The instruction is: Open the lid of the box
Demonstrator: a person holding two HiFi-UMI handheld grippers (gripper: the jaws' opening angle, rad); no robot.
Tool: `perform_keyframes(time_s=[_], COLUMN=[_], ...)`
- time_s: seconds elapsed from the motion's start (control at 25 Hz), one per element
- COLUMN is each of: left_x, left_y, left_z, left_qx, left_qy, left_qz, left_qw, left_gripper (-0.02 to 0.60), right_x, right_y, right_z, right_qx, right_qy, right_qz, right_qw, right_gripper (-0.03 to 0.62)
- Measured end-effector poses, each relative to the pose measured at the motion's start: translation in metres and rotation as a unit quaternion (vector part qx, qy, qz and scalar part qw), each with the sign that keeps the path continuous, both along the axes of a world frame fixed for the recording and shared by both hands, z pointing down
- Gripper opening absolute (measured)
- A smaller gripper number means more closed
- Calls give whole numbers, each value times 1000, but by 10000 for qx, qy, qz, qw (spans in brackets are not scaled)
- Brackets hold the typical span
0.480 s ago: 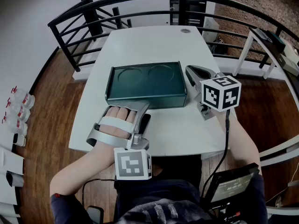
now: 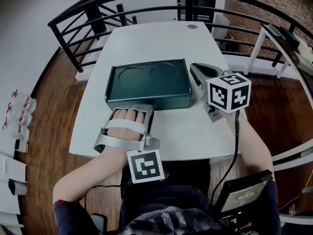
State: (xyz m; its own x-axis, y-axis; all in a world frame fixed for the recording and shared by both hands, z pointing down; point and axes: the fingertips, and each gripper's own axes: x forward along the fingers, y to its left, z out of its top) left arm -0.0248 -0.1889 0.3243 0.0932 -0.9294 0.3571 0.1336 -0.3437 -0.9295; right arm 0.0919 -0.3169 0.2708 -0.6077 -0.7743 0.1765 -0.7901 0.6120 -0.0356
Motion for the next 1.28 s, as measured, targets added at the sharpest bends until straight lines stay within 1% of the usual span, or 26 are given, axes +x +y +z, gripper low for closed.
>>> perform_keyframes(time_s=[0.16, 0.32, 0.52, 0.76, 1.04, 1.28], left_x=[0, 0, 0, 0, 1, 6], left_y=[3, 21, 55, 89, 106, 121], left_z=[1, 1, 1, -2, 3, 6], left_qx=[-90, -405, -653, -714, -842, -883], left_qy=[-64, 42, 163, 281, 295, 278], left_qz=[-52, -38, 171, 361, 414, 545], left_qw=[9999, 9992, 9976, 9964, 9951, 9942], left_gripper=[87, 87, 87, 87, 86, 86], right_x=[1, 0, 1, 2, 4, 4], right_y=[0, 0, -2, -1, -3, -2], right_z=[1, 1, -1, 0, 0, 0], right_qx=[-5, -13, -4, -12, -13, -15], right_qy=[-7, -3, -12, -9, -12, -11], right_qz=[4, 1, 29, 59, 83, 99], right_qw=[10000, 10000, 10000, 10000, 10000, 9999], right_gripper=[3, 3, 3, 3, 3, 3])
